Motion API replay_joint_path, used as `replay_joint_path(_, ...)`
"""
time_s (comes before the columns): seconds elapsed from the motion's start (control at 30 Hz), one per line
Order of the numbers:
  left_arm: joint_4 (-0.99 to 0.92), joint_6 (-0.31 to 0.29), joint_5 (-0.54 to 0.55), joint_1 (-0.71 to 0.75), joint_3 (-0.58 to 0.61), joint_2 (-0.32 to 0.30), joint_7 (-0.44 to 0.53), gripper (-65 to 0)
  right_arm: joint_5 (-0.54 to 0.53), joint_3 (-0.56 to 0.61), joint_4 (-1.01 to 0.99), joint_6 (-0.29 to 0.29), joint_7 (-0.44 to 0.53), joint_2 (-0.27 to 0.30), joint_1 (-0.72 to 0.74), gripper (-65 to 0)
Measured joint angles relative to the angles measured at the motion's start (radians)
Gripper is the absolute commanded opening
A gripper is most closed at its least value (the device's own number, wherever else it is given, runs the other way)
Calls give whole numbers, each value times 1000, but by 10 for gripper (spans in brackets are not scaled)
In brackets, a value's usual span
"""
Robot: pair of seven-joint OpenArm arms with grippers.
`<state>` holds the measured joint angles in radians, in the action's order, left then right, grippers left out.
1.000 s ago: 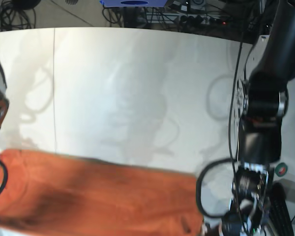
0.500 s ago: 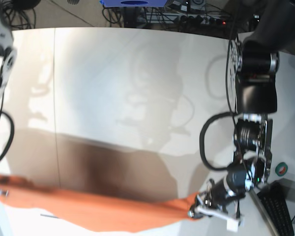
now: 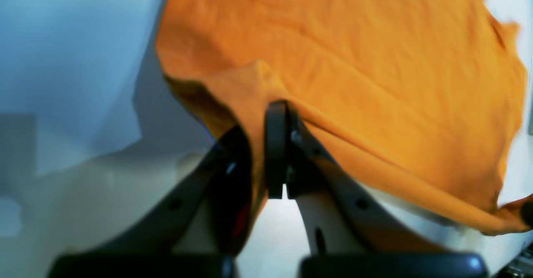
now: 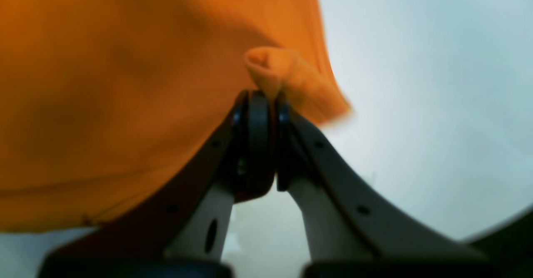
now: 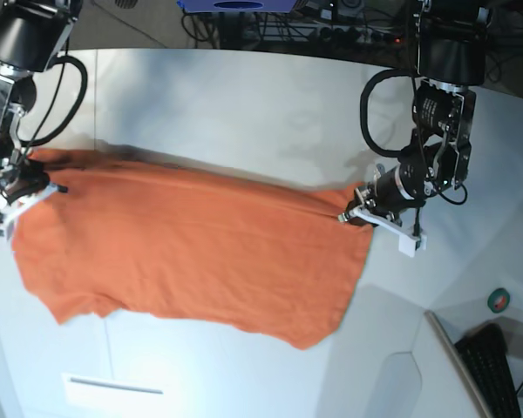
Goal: Layout the t-shirt on the table in an organized manner, then fold the t-shirt properly
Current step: 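Lift the t-shirt with both grippers and shake it flat, then lower the t-shirt and pull its edge taut with both grippers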
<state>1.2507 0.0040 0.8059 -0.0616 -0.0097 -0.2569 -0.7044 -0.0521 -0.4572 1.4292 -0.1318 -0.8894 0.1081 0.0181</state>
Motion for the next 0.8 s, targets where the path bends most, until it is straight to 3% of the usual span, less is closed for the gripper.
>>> replay_joint_path(0.17, 3, 0, 3, 4, -2, 3, 8, -650, 13, -13, -93, 1, -39, -6, 47, -650)
replay_joint_path(0.2, 3, -1, 2, 6, -2, 3, 8, -650, 15, -13, -105, 1, -37, -7, 50, -609)
replay_joint_path(0.27, 3, 0, 2, 13, -2, 2, 8, -650, 13, -13, -113, 1, -38, -8, 60, -408)
replay_joint_path(0.33, 2, 0, 2, 18, -2, 0, 8, -650, 16, -13, -116, 2, -37, -7, 83, -258)
replay_joint_path(0.4, -1, 0, 2, 16, -2, 1, 8, -650, 12, -13, -115, 2, -27, -6, 102, -177)
replay_joint_path(0.5, -1, 0, 2, 15, -2, 2, 9, -650, 14, -13, -54, 4, -72, -7, 97, -198)
replay_joint_path(0.67, -1, 0, 2, 20, -2, -2, 8, -650, 34, -116, 246, 8, -103, -55, 10, -245)
replay_joint_path(0.8, -1, 0, 3, 19, -1, -1, 9, -650, 6, -112, 214, -3, -64, -114, -46, -245)
